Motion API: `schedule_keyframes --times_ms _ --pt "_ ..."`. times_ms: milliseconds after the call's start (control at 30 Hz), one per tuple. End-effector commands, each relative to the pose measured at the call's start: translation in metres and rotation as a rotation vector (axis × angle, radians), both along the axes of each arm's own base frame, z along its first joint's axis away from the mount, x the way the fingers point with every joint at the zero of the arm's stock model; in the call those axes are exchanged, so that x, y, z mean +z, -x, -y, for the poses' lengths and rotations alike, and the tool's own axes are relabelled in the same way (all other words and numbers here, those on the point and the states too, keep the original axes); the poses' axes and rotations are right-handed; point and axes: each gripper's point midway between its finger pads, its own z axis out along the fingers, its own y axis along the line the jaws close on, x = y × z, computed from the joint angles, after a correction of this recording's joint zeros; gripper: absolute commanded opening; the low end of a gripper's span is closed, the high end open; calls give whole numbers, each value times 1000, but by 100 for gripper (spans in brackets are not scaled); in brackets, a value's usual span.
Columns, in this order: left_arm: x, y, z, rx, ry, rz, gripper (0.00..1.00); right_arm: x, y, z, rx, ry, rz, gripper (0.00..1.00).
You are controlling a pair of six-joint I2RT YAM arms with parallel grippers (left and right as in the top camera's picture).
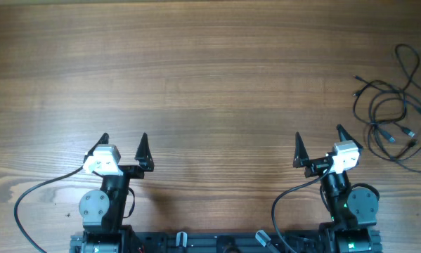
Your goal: Untangle cables
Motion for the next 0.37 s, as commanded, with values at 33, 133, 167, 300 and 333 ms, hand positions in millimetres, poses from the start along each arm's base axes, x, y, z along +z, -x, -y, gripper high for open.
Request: schedule_keyframes --times_ms 33,133,167,300,333 --pt "-1 1 2 -15 11 -1 100 3 0 4 -22 11 18 100" --pt "-1 1 2 -15 11 -1 100 3 0 4 -22 11 18 100" --pt "-1 1 2 -15 11 -1 100 3 0 4 -22 11 18 100" --pt "-1 1 2 -15 11 -1 100 4 0 4 -22 11 19 100" --pt "-1 1 2 -15 11 -1 100 4 0 4 -22 11 19 100"
